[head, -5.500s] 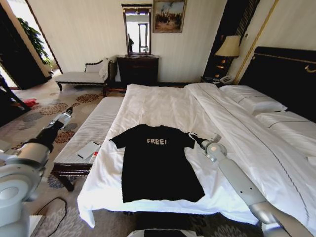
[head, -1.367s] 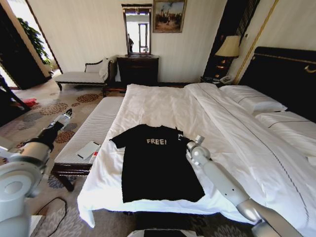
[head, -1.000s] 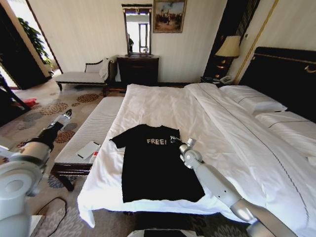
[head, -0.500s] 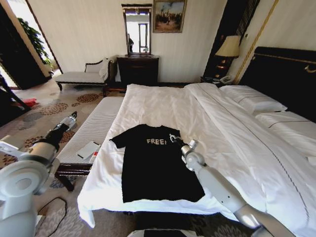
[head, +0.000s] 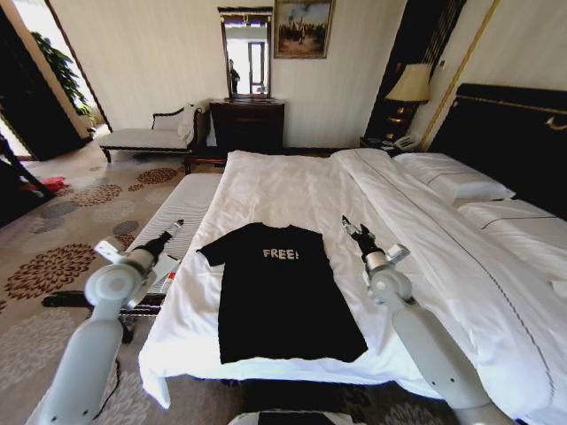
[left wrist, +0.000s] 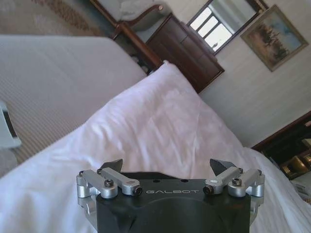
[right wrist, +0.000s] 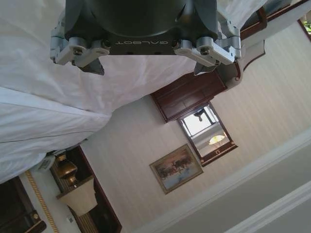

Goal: Fold the clothes on the bed.

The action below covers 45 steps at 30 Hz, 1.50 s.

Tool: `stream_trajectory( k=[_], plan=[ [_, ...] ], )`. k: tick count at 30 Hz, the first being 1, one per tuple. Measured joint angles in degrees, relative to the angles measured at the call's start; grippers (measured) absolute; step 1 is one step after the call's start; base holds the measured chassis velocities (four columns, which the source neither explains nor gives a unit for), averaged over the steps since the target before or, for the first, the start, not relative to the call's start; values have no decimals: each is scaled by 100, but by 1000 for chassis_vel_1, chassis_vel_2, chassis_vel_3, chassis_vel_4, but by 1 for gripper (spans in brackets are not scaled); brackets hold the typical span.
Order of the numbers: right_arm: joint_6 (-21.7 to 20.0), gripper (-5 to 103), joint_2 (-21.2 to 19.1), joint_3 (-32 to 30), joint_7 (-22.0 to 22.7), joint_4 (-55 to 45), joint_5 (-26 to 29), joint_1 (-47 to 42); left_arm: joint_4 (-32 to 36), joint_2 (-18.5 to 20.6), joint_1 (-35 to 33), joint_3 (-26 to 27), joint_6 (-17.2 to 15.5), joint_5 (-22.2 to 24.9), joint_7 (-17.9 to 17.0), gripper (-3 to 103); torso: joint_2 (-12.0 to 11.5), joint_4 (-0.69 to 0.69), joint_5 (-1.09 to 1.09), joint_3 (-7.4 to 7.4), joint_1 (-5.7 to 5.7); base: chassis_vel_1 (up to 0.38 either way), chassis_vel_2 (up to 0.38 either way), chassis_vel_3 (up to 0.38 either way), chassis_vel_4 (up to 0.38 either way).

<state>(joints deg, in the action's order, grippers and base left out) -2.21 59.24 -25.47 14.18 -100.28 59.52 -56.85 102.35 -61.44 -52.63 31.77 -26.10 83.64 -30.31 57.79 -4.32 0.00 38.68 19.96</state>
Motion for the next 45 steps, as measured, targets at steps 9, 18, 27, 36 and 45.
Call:
stream_trajectory(
  k=[9,18,27,36,45],
  plan=[
    [-124,100,112,-494,145,-259,229,-412,-1309,-340,550,-349,166,361,291,100,0,1,0,0,0,0,0,0,0],
    [-209,100,100,-603,280,-296,320,-530,-1757,-504,699,-306,173,192,331,100,0,1,0,0,0,0,0,0,0],
    [-238,100,90,-628,380,-263,397,-553,-2139,-571,786,-419,212,-332,533,100,0,2,0,0,0,0,0,0,0],
    [-260,100,113,-634,445,-257,445,-566,-2667,-823,1121,-566,335,-559,655,100,0,1,0,0,0,0,0,0,0],
    [-292,100,91,-644,526,-200,565,-529,-2928,-997,1243,-627,444,-800,789,103,0,2,0,0,0,0,0,0,0]
  ],
)
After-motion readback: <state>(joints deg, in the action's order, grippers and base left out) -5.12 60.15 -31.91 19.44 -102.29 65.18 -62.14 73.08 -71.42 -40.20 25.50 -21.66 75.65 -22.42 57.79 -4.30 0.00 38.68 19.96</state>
